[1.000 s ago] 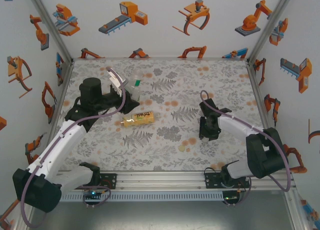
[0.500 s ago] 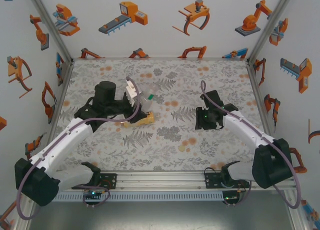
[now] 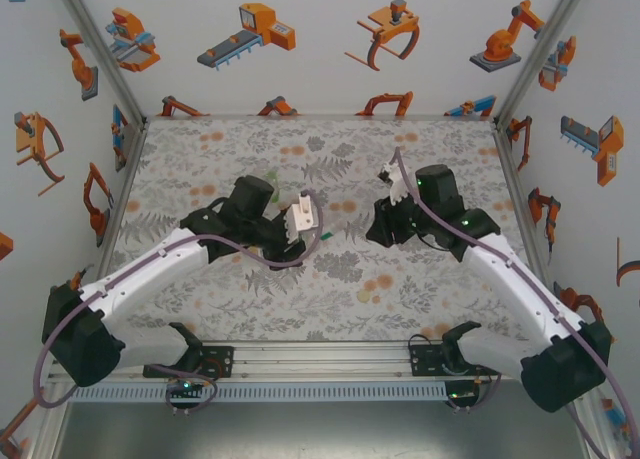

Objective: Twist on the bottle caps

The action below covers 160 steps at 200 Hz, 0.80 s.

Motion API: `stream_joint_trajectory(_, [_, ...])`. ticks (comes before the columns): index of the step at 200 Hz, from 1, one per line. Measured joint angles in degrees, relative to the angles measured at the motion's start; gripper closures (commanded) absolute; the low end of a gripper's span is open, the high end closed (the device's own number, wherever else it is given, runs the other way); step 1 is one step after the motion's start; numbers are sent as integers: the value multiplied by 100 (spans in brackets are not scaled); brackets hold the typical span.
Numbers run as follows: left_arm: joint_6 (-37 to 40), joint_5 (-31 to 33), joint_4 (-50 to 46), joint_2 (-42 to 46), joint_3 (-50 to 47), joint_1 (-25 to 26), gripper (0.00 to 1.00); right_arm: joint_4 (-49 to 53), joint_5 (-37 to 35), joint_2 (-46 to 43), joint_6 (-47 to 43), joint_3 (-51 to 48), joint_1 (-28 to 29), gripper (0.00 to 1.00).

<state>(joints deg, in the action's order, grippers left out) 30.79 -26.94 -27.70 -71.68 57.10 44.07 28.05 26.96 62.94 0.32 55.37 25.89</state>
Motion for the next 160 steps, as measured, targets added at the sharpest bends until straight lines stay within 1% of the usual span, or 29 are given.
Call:
stream_joint_trajectory(24, [245,22,-76,4,0,151,90,-138,807,-280,-514,33,52,87])
stream_joint_trajectory(47, [442,37,-136,13,0,227,91,-315,1491,-575,-953,31,101,88])
stream_joint_trajectory(67, [586,35,-190,48,0,254,92,-400,1961,-761,-1338,31,208,92])
stream_joint_trajectory(77, [643,37,-212,79,-2,271,92,-437,2149,-820,-1543,28,302,92])
stream_joint_trajectory(108, [787,35,-302,179,-9,372,93,-525,2483,-813,-1923,33,538,93])
stream_joint_trajectory(160, [911,9,-404,302,-50,433,93,-437,2520,-575,-2299,109,695,94])
